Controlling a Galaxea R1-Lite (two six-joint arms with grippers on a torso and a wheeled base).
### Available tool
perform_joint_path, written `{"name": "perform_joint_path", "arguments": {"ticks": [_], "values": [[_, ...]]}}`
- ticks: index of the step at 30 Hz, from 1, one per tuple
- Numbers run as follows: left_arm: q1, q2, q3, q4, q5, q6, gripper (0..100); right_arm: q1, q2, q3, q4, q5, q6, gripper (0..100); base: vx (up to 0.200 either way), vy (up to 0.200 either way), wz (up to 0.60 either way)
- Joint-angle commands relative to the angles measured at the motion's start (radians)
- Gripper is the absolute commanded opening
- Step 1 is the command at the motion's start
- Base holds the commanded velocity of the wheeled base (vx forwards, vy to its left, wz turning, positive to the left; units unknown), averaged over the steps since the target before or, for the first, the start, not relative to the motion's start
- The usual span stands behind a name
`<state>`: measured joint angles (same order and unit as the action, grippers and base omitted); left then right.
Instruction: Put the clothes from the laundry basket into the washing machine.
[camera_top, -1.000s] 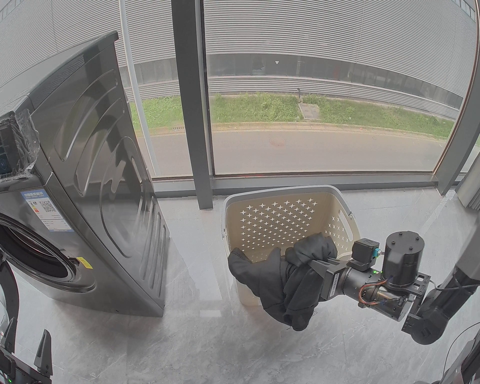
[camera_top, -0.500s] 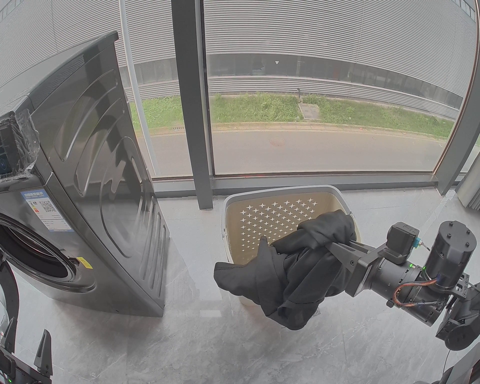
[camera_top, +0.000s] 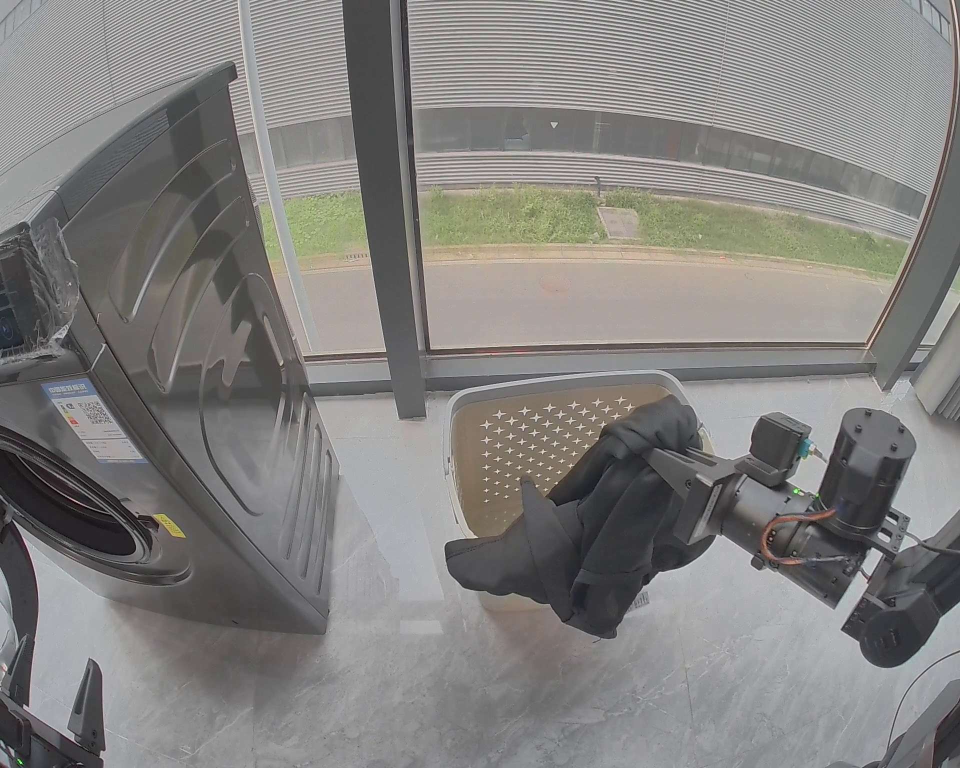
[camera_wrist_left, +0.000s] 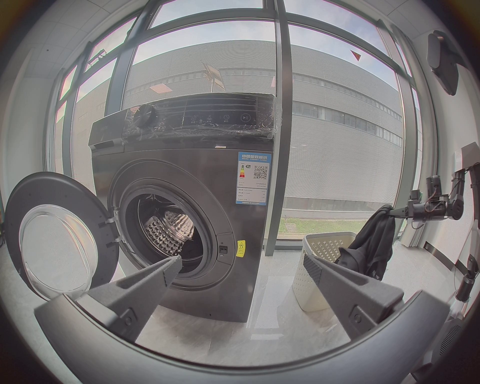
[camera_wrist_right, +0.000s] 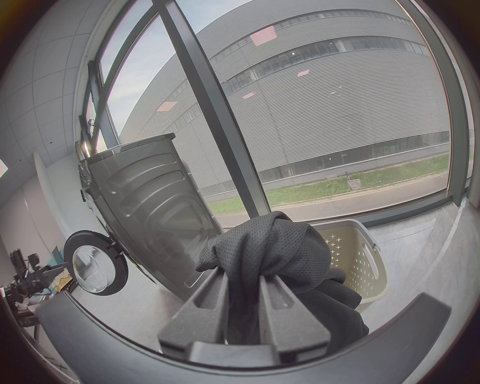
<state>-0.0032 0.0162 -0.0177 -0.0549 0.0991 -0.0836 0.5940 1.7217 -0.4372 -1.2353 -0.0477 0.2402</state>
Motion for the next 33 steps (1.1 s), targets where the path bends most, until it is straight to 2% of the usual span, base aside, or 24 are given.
{"name": "perform_joint_path", "arguments": {"ticks": [1, 7, 12, 16, 23, 24, 33], "values": [[0.000, -0.016, 0.015, 0.000, 0.001, -0.001, 100, -0.026, 0.128, -0.080, 0.005, 0.011, 0.004, 0, 0.000, 0.000, 0.00], [0.000, -0.016, 0.015, 0.000, 0.001, -0.001, 100, -0.028, 0.220, -0.098, 0.008, 0.002, 0.004, 0, 0.000, 0.000, 0.00], [0.000, -0.016, 0.015, 0.000, 0.001, -0.002, 100, -0.082, 0.343, -0.109, -0.018, -0.004, 0.005, 0, 0.000, 0.000, 0.00], [0.000, -0.016, 0.015, 0.000, 0.001, -0.002, 100, -0.129, 0.480, -0.147, -0.107, -0.004, 0.001, 0, 0.000, 0.000, 0.00], [0.000, -0.016, 0.015, 0.000, 0.001, -0.002, 100, -0.138, 0.570, -0.187, -0.148, -0.003, -0.002, 0, 0.000, 0.000, 0.00], [0.000, -0.016, 0.015, 0.000, 0.001, -0.002, 100, -0.145, 0.573, -0.189, -0.147, -0.003, -0.004, 100, 0.000, 0.000, 0.00], [0.000, -0.016, 0.015, 0.000, 0.001, -0.002, 100, -0.154, 0.631, -0.212, -0.151, -0.003, -0.006, 100, 0.000, 0.000, 0.00]]}}
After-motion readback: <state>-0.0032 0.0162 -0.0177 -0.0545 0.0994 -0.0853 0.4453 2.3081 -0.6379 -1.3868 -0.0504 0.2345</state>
